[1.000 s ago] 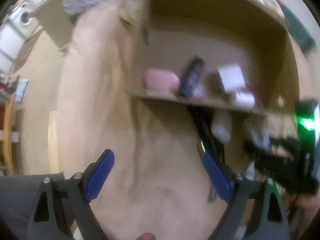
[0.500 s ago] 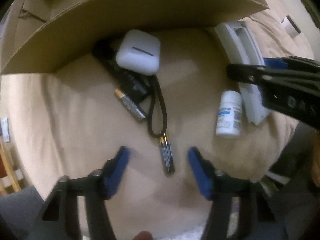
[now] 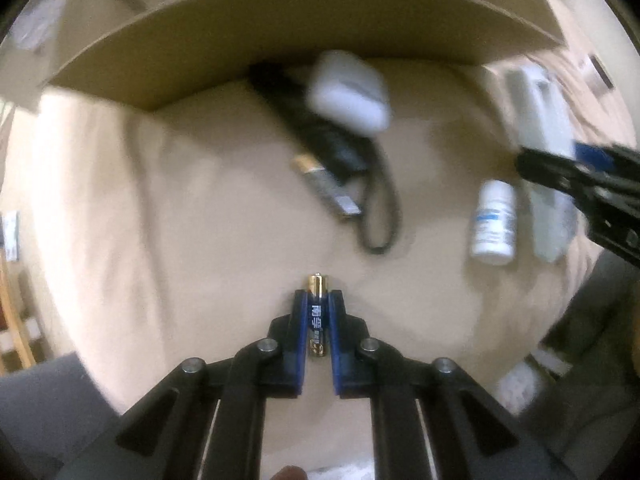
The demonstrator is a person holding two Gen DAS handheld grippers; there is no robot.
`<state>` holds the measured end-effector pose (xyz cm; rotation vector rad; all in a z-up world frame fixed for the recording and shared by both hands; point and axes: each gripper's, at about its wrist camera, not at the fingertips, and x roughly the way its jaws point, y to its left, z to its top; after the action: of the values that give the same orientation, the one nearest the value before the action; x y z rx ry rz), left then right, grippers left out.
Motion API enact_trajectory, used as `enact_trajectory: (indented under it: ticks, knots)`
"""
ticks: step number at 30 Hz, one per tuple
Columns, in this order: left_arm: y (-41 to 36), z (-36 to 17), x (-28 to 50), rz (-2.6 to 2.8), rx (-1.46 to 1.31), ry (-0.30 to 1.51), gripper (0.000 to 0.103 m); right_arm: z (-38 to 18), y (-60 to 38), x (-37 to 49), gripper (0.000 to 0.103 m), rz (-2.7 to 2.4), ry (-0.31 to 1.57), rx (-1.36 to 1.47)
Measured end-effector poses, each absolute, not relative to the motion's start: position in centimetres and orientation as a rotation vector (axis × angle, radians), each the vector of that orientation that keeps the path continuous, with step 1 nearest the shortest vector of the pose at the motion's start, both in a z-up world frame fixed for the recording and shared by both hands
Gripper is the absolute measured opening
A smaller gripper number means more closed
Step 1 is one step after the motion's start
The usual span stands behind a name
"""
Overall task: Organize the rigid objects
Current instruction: 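Grasp the white remote with the right tool while the left tool grasps the AA battery, then carry the remote and battery over the box and release them inside with both tools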
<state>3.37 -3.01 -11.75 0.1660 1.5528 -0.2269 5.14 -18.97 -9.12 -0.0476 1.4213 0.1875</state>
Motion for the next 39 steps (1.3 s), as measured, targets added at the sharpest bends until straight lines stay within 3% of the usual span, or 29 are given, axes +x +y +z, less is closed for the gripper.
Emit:
enact_trajectory:
  ticks: [11, 22, 39]
  knots:
    - [5.3, -6.5, 4.7, -0.018, 0.023, 1.407, 0.009, -6.1, -19.9, 2.2, 0.047, 0.242, 1.364, -0.006]
    - [1.7, 1.4, 6.4, -0.077, 0.018, 1.215, 0.009, -1.4, -21.6, 3.3, 0.047, 0.307, 1.260, 0.091]
    - [-2.2, 1.7, 15.8, -0.130, 0.127, 1.152, 0.009, 3.0, -19.4, 12.3, 0.047, 0.347, 1.127, 0.074]
